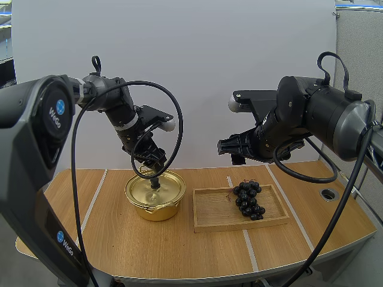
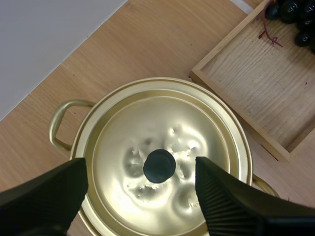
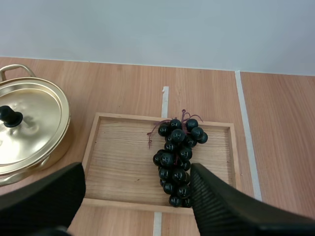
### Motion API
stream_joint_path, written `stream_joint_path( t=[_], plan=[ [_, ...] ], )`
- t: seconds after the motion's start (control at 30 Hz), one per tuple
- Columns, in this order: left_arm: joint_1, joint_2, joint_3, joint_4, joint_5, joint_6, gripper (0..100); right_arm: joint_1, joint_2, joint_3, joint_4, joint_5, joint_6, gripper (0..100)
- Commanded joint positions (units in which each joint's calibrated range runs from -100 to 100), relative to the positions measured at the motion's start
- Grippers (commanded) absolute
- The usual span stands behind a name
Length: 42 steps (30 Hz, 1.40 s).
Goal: Open the pot, put the grape inside, and close it
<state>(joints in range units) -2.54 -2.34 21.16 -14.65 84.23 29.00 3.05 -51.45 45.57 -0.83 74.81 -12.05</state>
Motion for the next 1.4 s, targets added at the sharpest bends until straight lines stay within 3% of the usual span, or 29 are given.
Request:
stream_joint_path(
  t=[0.0, 1.13, 1.2, 1.3, 1.33, 1.37],
  plan=[
    [-0.18, 3.41, -0.86, -0.08, -2.00, 0.62, 100, -0.24, -0.52, -0.73, 0.10, -0.11, 0.10, 100],
    [-0.18, 11.32, -0.86, -0.03, 1.92, 0.94, 100, -0.24, -0.52, -0.73, 0.11, 0.44, 0.10, 100],
    [-0.18, 11.32, -0.86, -0.03, 2.98, 0.94, 68, -0.24, -0.52, -0.73, 0.11, 0.44, 0.10, 100],
    [-0.18, 11.32, -0.86, -0.03, 3.74, 0.94, 7, -0.24, -0.52, -0.73, 0.11, 0.44, 0.10, 100],
    [-0.18, 11.19, -0.86, -0.03, 3.74, 0.94, 0, -0.24, -0.52, -0.73, 0.11, 0.44, 0.10, 100],
    [-0.18, 11.19, -0.86, -0.03, 3.74, 0.98, 0, -0.24, -0.52, -0.73, 0.11, 0.44, 0.10, 100]
  ],
)
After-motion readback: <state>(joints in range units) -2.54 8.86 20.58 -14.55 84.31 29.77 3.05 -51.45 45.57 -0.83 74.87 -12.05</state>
